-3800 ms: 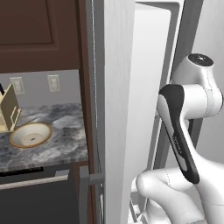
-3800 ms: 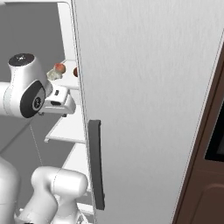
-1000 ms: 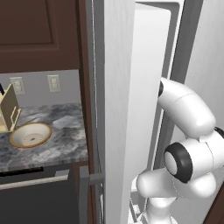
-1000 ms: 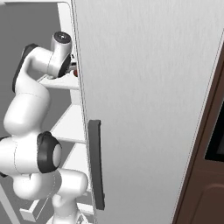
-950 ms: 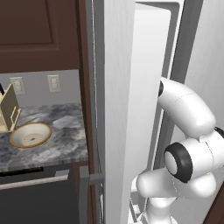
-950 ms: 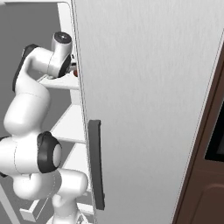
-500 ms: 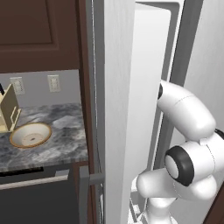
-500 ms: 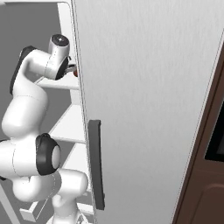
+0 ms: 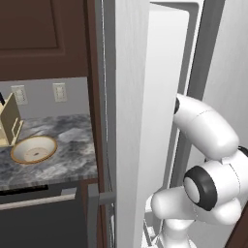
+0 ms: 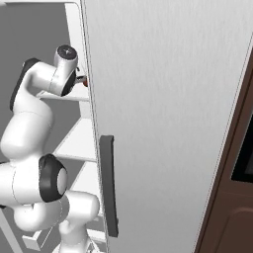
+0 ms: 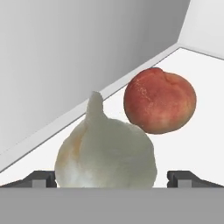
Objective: Take the garlic, peach, and pear from the freezer and place them in the bowl on the counter.
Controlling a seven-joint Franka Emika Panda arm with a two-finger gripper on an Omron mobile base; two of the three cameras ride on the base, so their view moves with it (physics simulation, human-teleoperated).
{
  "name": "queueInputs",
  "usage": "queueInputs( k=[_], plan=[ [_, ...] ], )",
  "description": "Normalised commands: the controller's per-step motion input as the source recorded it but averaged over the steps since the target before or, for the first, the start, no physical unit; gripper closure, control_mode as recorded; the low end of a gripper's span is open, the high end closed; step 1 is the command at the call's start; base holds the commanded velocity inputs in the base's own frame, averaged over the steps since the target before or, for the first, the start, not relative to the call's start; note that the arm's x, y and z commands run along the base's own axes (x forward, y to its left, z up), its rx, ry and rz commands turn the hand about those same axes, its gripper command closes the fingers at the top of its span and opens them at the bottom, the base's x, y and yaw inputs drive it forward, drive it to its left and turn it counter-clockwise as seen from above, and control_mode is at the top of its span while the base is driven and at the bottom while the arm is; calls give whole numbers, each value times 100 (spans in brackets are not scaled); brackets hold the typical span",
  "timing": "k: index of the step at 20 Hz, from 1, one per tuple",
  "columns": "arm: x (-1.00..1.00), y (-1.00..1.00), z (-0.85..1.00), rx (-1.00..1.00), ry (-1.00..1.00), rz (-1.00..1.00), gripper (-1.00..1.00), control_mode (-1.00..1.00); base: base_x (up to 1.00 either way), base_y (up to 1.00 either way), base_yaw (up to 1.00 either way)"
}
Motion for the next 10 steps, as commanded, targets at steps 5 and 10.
queueInputs(
  k=[5,10],
  plan=[
    [26,16,-2,0,0,7,-100,-100,0,0,0],
    [19,5,-14,0,0,6,100,-100,0,0,0]
  ],
)
